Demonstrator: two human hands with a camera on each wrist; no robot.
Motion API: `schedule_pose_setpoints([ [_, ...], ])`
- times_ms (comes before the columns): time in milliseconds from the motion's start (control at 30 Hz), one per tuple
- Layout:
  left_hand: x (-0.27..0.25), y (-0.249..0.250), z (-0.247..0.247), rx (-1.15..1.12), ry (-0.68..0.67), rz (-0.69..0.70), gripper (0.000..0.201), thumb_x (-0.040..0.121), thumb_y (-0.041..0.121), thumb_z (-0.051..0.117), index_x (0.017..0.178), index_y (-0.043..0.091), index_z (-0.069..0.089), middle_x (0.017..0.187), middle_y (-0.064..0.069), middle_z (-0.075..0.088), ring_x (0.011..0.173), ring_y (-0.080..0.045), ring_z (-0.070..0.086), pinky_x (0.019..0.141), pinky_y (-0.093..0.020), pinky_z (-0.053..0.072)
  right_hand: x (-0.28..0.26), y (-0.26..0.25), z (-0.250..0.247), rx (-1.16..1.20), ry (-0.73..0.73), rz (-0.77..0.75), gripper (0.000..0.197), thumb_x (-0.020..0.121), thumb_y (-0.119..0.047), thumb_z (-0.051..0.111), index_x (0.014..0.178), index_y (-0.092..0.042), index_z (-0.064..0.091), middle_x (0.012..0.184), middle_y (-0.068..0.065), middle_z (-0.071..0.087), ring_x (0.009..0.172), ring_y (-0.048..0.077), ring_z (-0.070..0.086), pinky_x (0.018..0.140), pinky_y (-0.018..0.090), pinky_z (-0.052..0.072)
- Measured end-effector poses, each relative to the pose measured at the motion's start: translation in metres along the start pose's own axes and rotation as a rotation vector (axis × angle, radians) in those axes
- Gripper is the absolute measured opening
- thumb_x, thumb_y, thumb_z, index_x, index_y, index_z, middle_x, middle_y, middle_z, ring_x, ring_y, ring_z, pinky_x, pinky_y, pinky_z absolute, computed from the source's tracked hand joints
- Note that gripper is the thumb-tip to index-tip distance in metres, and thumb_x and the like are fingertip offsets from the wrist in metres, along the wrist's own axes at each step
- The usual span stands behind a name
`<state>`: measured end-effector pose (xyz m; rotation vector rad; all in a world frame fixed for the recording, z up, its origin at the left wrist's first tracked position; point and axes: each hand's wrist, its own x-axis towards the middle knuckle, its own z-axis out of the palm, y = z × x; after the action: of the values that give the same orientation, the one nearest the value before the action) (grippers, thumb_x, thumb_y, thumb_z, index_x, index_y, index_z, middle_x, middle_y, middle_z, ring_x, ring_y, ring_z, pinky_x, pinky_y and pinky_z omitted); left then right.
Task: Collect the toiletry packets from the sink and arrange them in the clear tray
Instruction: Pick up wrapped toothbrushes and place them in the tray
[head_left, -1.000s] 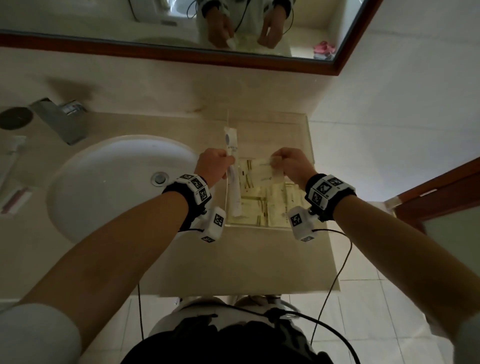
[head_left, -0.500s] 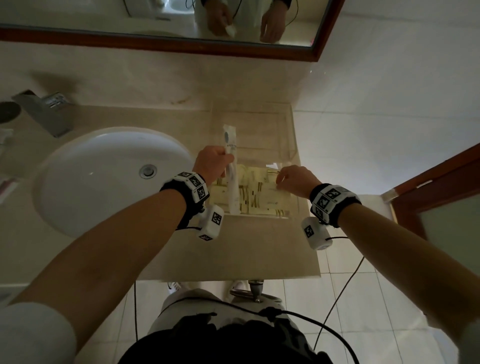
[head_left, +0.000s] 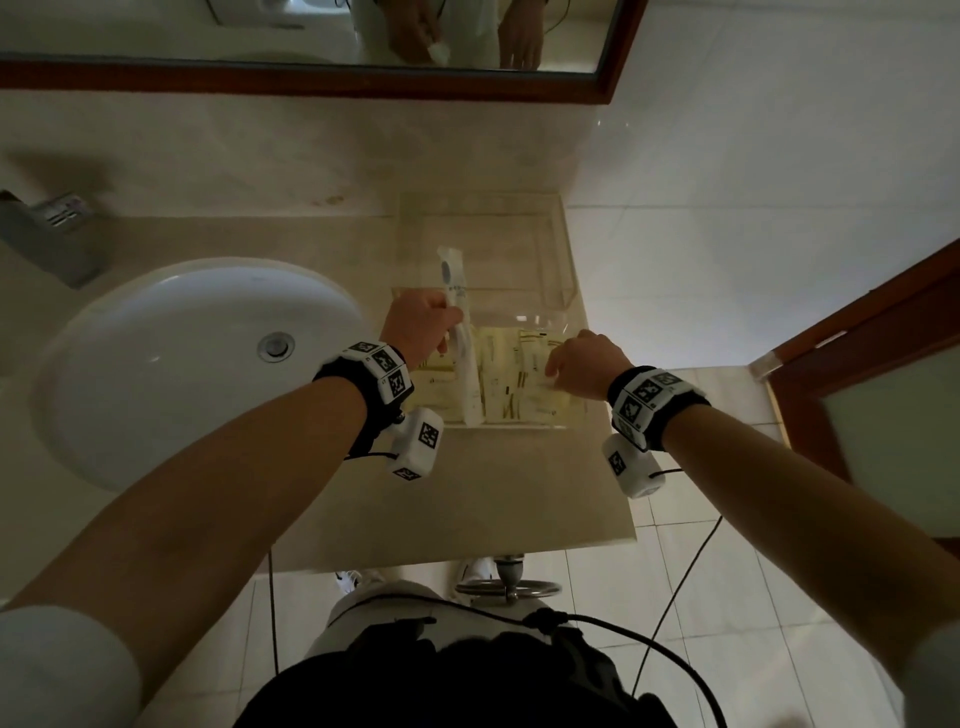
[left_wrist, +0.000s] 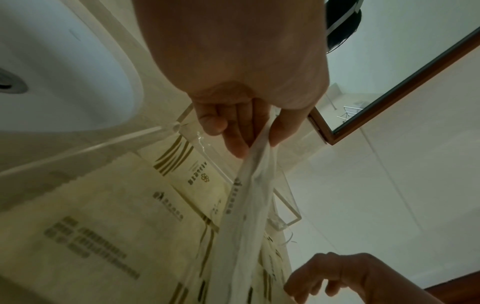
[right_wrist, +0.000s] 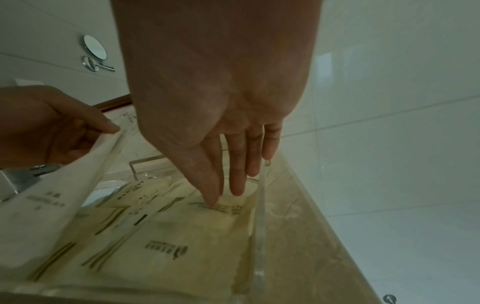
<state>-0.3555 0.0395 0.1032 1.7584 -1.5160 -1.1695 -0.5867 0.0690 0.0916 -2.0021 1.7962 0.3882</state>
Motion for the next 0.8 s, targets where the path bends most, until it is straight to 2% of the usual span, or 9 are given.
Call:
schedule_pose_setpoints([
  [100,0.001,0.000,0.001,-0.040,-0.009,-0.007,0.019,0.084,0.014,0.061,0.071,0.000,0.063,0.062,-0.015,0.064,0.045,-0.017,0.058,0.055,-0.026,0.048,0.001,-0.007,-0.004,0.082,0.035,-0.023,0.025,0.084,-0.026,0.060,0.107,-0.030,0.069,0.112,0.003,0.064,0.106,0.022,0.056,0.090,0.036,0.049],
  [200,0.001,0.002,0.000,-0.107,-0.028,-0.027,0.010,0.085,0.010,0.062,0.081,0.001,0.064,0.065,-0.008,0.065,0.046,-0.014,0.062,0.044,-0.017,0.043,0.002,-0.022,-0.011,0.261,0.006,-0.087,0.031,0.091,-0.033,0.057,0.116,-0.017,0.066,0.121,0.002,0.064,0.111,0.020,0.058,0.098,0.035,0.046],
  [267,0.002,0.005,0.000,-0.169,-0.029,-0.049,0.006,0.086,0.008,0.062,0.089,0.003,0.063,0.070,-0.008,0.067,0.049,-0.015,0.065,0.041,-0.016,0.042,0.003,-0.035,-0.015,0.407,-0.045,-0.114,0.041,0.091,-0.040,0.059,0.123,-0.015,0.062,0.125,0.002,0.062,0.112,0.018,0.056,0.097,0.030,0.044],
  [333,0.003,0.008,-0.001,-0.225,-0.026,-0.055,0.006,0.085,0.007,0.063,0.090,0.005,0.061,0.073,-0.009,0.070,0.052,-0.017,0.068,0.043,-0.021,0.046,0.006,-0.044,-0.017,0.466,-0.057,-0.140,0.044,0.088,-0.042,0.063,0.123,-0.015,0.061,0.123,0.003,0.062,0.104,0.014,0.056,0.089,0.025,0.042],
  [467,0.006,0.009,-0.002,-0.303,-0.051,-0.064,0.007,0.084,0.007,0.063,0.090,0.007,0.060,0.083,-0.017,0.073,0.068,-0.031,0.072,0.056,-0.030,0.051,0.012,-0.055,-0.017,0.471,0.003,-0.115,0.037,0.087,-0.039,0.065,0.115,-0.016,0.064,0.112,0.002,0.064,0.093,0.013,0.055,0.079,0.024,0.041],
  [567,0.006,0.008,-0.005,-0.376,-0.091,-0.090,0.018,0.086,0.005,0.061,0.103,0.000,0.060,0.091,-0.019,0.073,0.078,-0.034,0.072,0.065,-0.034,0.054,0.016,-0.055,-0.017,0.572,0.007,-0.078,0.040,0.088,-0.038,0.064,0.121,-0.016,0.059,0.108,-0.001,0.063,0.094,0.014,0.058,0.077,0.024,0.042],
  [633,0.004,0.009,-0.009,-0.419,-0.127,-0.106,0.018,0.087,0.002,0.059,0.105,-0.001,0.059,0.094,-0.020,0.072,0.082,-0.034,0.072,0.072,-0.038,0.056,0.017,-0.055,-0.019,0.590,0.008,-0.080,0.040,0.090,-0.036,0.062,0.124,-0.016,0.058,0.107,0.000,0.063,0.095,0.017,0.059,0.079,0.026,0.044],
  [700,0.003,0.010,-0.012,-0.443,-0.156,-0.119,0.017,0.087,0.002,0.059,0.103,-0.002,0.060,0.095,-0.020,0.072,0.080,-0.033,0.072,0.074,-0.039,0.056,0.019,-0.053,-0.021,0.570,0.016,-0.084,0.033,0.091,-0.034,0.060,0.117,-0.014,0.062,0.103,0.002,0.064,0.092,0.019,0.060,0.075,0.025,0.044],
  [800,0.002,0.007,-0.018,-0.417,-0.151,-0.138,0.021,0.088,0.006,0.059,0.106,-0.004,0.061,0.094,-0.020,0.071,0.066,-0.025,0.070,0.058,-0.028,0.052,0.021,-0.051,-0.024,0.483,0.056,-0.095,0.018,0.091,-0.032,0.059,0.092,-0.015,0.065,0.089,0.002,0.063,0.081,0.019,0.058,0.061,0.022,0.039],
])
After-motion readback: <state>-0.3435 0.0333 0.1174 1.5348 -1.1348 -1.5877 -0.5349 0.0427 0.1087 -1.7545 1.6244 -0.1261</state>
